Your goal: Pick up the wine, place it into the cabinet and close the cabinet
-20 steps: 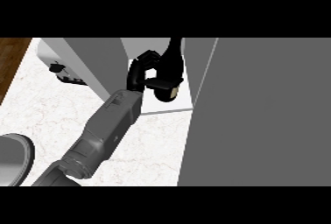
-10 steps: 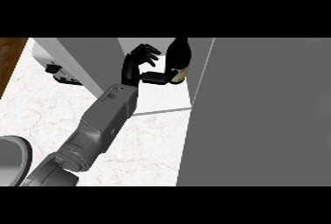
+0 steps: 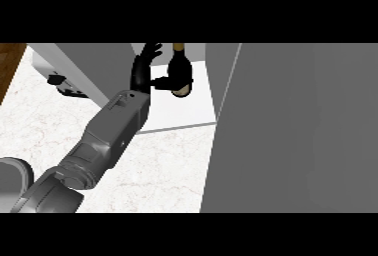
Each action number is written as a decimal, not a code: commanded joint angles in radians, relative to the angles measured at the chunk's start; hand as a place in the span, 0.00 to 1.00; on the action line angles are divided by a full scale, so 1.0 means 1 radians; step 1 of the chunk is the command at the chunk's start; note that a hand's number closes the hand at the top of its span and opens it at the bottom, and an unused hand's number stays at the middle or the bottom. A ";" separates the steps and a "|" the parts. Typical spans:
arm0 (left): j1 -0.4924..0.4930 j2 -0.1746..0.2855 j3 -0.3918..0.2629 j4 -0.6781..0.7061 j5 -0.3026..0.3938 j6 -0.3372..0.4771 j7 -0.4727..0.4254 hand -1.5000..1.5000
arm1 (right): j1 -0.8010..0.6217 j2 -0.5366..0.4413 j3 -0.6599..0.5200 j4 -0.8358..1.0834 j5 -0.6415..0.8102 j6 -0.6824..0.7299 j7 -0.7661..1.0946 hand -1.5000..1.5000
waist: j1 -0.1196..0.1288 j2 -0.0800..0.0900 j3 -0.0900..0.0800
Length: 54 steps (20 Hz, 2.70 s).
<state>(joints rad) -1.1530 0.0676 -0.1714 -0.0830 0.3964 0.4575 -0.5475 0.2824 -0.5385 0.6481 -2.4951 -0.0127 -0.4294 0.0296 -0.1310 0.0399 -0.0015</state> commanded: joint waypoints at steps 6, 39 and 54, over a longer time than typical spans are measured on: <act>-0.022 0.030 0.025 -0.006 0.013 -0.063 -0.038 0.00 | 0.048 -0.025 0.009 -0.119 -0.054 0.029 0.012 0.00 | -0.009 0.004 -0.001; 0.049 -0.068 0.049 -0.269 0.154 -0.412 -0.012 0.00 | 0.181 -0.075 -0.056 -0.214 -0.028 -0.014 0.039 0.00 | 0.102 -0.050 0.001; 0.490 -0.068 -0.165 -0.745 0.208 -0.423 0.075 0.00 | 0.190 -0.077 -0.085 -0.203 -0.043 -0.038 0.042 0.00 | 0.163 -0.065 0.001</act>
<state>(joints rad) -0.7824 -0.0001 -0.2806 -0.6925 0.6074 0.0257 -0.5001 0.4335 -0.6088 0.5585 -2.5148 -0.0213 -0.4537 -0.0108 0.0090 -0.0194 -0.0006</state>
